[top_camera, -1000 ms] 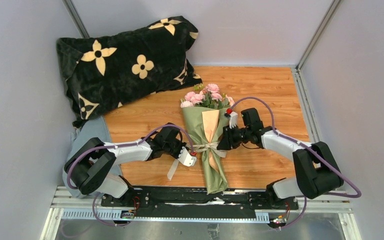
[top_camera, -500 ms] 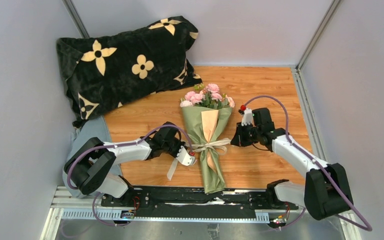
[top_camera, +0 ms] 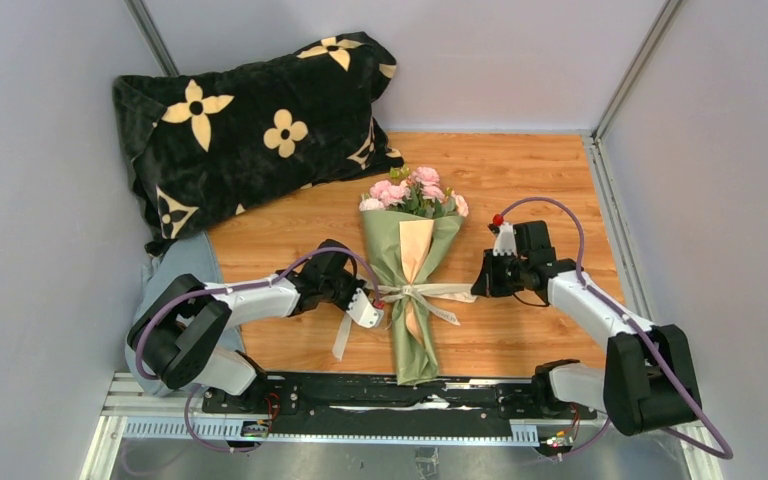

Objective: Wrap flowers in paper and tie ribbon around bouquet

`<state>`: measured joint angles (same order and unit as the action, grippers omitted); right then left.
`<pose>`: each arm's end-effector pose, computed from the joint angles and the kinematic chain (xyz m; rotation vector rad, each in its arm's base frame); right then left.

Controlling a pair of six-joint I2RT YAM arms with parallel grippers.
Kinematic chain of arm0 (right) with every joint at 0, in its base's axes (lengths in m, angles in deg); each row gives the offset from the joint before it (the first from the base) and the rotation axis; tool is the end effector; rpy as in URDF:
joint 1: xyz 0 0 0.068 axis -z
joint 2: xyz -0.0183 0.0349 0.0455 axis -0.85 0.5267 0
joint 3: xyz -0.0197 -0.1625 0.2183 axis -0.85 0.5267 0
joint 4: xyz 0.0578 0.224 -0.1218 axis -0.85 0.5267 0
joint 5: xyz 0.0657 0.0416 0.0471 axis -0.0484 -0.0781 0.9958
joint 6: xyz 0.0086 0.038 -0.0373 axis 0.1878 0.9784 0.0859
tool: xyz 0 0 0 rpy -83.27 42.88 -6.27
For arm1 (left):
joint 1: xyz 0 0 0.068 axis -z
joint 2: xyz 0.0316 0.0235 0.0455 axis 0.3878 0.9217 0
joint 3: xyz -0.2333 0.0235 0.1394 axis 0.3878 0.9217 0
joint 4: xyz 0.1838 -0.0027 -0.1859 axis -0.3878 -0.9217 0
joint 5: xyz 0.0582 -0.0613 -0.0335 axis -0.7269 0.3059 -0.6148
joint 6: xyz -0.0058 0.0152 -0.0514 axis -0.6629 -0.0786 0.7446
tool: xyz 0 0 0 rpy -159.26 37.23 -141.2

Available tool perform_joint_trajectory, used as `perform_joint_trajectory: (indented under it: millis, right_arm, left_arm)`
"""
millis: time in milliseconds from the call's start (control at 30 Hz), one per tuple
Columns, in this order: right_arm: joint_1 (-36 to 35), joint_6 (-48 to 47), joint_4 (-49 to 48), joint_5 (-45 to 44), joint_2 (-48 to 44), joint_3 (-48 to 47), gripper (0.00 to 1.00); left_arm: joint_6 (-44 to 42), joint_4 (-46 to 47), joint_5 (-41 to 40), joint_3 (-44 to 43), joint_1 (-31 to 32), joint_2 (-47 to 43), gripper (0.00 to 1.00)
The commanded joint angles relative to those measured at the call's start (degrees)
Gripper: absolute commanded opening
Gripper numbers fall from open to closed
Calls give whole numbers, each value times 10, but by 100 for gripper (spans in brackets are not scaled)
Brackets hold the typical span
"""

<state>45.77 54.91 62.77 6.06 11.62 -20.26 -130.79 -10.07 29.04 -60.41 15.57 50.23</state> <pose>0.2159 0.0642 0.1903 -0.2722 2.4198 0.7453 0.1935 -0.1610 0.1362 2.1816 1.1438 0.1262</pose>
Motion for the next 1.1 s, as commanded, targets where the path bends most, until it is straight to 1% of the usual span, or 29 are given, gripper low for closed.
perform_joint_trajectory:
  millis: [0, 67, 100, 133, 167, 200, 233, 267, 400, 533, 633, 733, 767, 800, 833, 900, 933, 967, 1067]
  right_arm:
    - [11, 7, -1, -5, 30, 5, 0]
    - [11, 7, -6, 11, 41, 4, 0]
    - [11, 5, -9, 36, 48, 2, 6]
    - [11, -1, -5, 58, 52, -1, 15]
    - [11, -10, 11, 70, 58, -10, 29]
    - [11, -20, 33, 79, 62, -25, 38]
    - [10, -29, 53, 80, 63, -38, 49]
    - [10, -34, 66, 74, 60, -48, 54]
    - [11, -19, 64, 57, 50, -53, 57]
    - [9, 46, -11, 91, 96, -17, 58]
    - [-3, 71, -45, 60, 120, -5, 58]
    - [-21, 86, -70, 56, 139, -2, 56]
    - [-26, 88, -73, 58, 148, -2, 54]
    - [-28, 89, -74, 58, 157, -3, 49]
    - [-28, 91, -74, 54, 163, -2, 39]
    - [-27, 93, -75, 35, 161, 3, 14]
    - [-26, 94, -75, 24, 150, 5, 3]
    - [-24, 96, -75, 14, 143, 9, 0]
    - [-17, 111, -79, -6, 101, 30, 0]
  left_arm:
    - [-39, -7, -4, 12, -24, 0, 0]
    - [-43, -7, -2, 17, -25, -5, 0]
    - [-37, -10, 8, 16, -25, -13, 0]
    - [-34, -12, 17, 13, -25, -18, 0]
    - [-31, -19, 26, 9, -25, -22, 0]
    - [-30, -24, 33, 4, -25, -28, 0]
    - [-30, -25, 38, 2, -24, -30, 0]
    - [-34, -25, 38, 2, -24, -33, 0]
    - [-47, -21, 24, 9, -24, -34, 0]
    - [-39, -25, 39, 15, -24, -45, 0]
    - [-34, -27, 44, 16, -24, -50, 0]
    - [-33, -27, 41, 15, -24, -47, 0]
    - [-33, -27, 41, 16, -24, -47, 0]
    - [-31, -25, 41, 16, -24, -47, 0]
    - [-27, -22, 40, 16, -24, -47, 0]
    - [-19, -14, 31, 16, -24, -45, 0]
    - [-13, 1, 21, 16, -24, -44, 0]
    - [-1, 29, 8, 19, -25, -41, 0]
    - [45, 83, -13, 15, -35, -37, 0]
